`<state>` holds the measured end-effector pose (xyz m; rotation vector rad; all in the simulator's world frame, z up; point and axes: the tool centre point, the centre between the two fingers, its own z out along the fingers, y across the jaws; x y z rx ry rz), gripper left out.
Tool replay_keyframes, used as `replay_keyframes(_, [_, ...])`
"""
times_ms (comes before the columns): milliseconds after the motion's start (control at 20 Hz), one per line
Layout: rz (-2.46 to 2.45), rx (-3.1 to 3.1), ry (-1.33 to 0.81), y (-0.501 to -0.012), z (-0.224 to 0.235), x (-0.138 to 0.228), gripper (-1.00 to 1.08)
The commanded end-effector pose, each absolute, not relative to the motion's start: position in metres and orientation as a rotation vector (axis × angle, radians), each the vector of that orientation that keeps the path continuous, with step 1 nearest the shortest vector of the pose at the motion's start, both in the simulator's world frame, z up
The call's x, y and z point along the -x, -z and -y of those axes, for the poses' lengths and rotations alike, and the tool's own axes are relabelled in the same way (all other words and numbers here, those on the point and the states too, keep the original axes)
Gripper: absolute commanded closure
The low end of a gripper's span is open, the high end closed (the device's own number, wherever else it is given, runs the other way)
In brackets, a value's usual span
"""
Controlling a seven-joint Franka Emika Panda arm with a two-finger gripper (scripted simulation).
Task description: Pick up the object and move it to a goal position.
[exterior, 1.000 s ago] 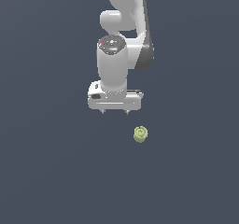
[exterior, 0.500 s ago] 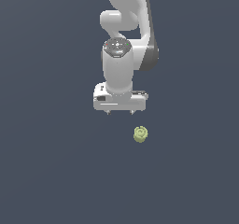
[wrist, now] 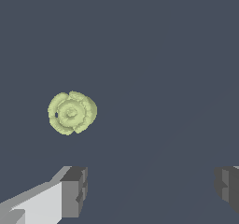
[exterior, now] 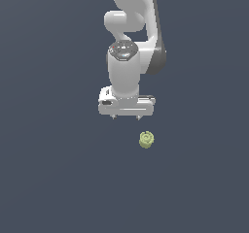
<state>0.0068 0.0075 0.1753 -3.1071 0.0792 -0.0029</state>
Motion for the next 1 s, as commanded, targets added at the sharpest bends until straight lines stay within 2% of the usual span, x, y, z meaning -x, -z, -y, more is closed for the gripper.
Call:
replay_keyframes(0, [-0.109, 3.106, 0.002, -0.174, -0.009, -0.007, -0.92])
replay_keyframes(950, [-0.686, 3.032, -0.015, -0.155, -0.033, -0.020, -0.92])
